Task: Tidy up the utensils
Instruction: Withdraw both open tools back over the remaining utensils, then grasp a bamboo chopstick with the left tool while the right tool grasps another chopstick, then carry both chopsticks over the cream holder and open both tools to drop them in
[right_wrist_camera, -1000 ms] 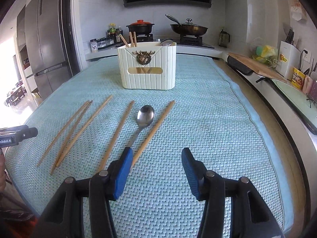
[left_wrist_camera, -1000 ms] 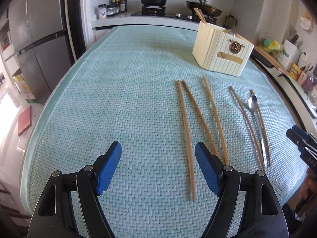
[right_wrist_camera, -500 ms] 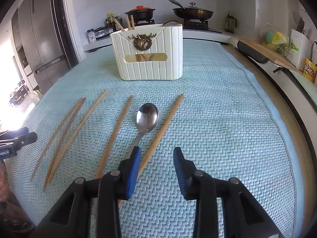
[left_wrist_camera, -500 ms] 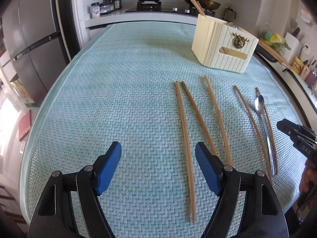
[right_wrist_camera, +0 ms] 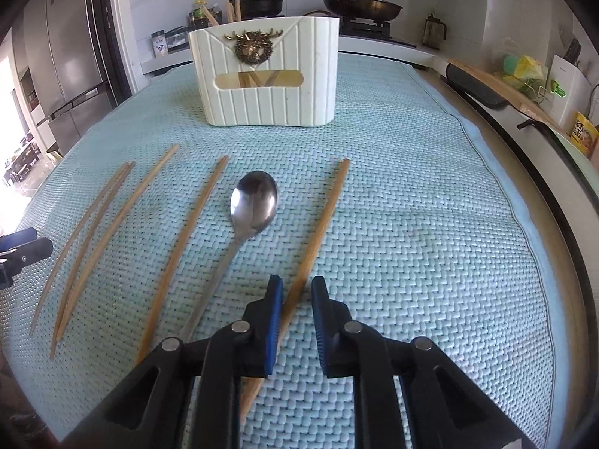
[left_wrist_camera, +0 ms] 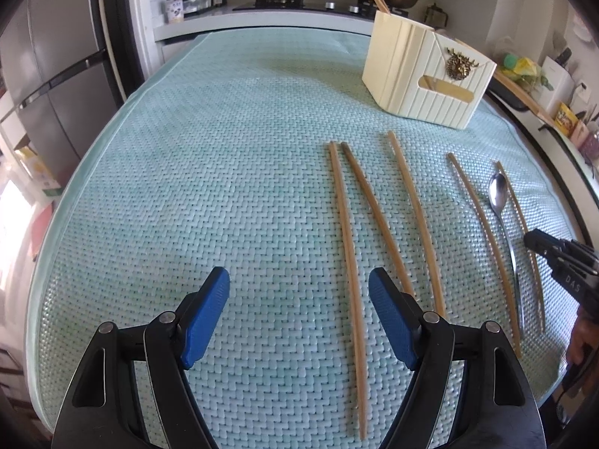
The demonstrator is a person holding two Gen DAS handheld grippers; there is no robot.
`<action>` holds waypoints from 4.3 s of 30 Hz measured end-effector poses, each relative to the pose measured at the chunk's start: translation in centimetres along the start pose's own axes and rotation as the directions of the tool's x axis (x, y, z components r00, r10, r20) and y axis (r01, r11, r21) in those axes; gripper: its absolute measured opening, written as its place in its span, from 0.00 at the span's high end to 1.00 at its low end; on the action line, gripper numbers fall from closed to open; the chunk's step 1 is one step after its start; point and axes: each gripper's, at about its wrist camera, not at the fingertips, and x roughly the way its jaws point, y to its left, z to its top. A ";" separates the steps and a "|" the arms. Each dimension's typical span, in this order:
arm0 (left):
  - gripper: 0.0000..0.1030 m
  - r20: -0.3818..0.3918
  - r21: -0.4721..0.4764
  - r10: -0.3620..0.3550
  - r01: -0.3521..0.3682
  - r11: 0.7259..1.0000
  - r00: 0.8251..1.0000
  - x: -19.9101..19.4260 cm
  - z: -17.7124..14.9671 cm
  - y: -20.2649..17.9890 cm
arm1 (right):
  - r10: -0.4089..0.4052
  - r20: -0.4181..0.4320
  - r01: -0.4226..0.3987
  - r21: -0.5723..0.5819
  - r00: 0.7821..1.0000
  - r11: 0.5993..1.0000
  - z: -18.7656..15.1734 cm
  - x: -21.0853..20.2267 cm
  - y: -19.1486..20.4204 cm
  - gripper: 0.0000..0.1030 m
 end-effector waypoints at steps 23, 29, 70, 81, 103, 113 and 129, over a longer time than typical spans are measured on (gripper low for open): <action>0.25 -0.064 0.088 0.019 -0.014 0.996 0.998 6.0 6.4 -0.8 | 0.008 -0.061 -0.007 0.021 0.998 1.000 5.2 3.9 -4.1 0.84; 0.48 -0.085 0.093 -0.008 0.016 0.996 0.996 6.9 8.3 -1.0 | 0.005 -0.067 -0.005 -0.008 0.998 1.000 7.4 5.7 -4.2 0.84; 0.96 0.274 0.021 -0.241 0.245 0.969 0.931 -10.5 10.3 0.8 | 0.216 0.366 -0.258 0.069 0.905 0.964 6.8 -14.3 -5.5 0.94; 0.97 0.335 0.019 -0.283 0.293 0.956 0.899 -12.6 10.7 0.5 | 0.197 0.471 -0.220 -0.005 0.860 0.975 7.3 -18.1 -3.5 0.94; 0.97 0.452 0.088 -0.334 0.331 0.939 0.827 -16.7 19.2 -1.0 | 0.174 0.580 -0.129 -0.118 0.795 0.985 15.8 -21.1 -2.0 0.94; 0.97 0.504 0.093 -0.337 0.338 0.937 0.795 -15.4 27.2 -3.3 | 0.145 0.643 -0.070 -0.141 0.752 0.988 24.5 -19.9 -1.8 0.94; 0.97 0.255 -0.010 -0.278 0.291 0.957 0.926 0.4 30.9 -6.6 | 0.256 0.311 -0.221 -0.142 0.915 0.965 30.9 -1.4 0.2 0.94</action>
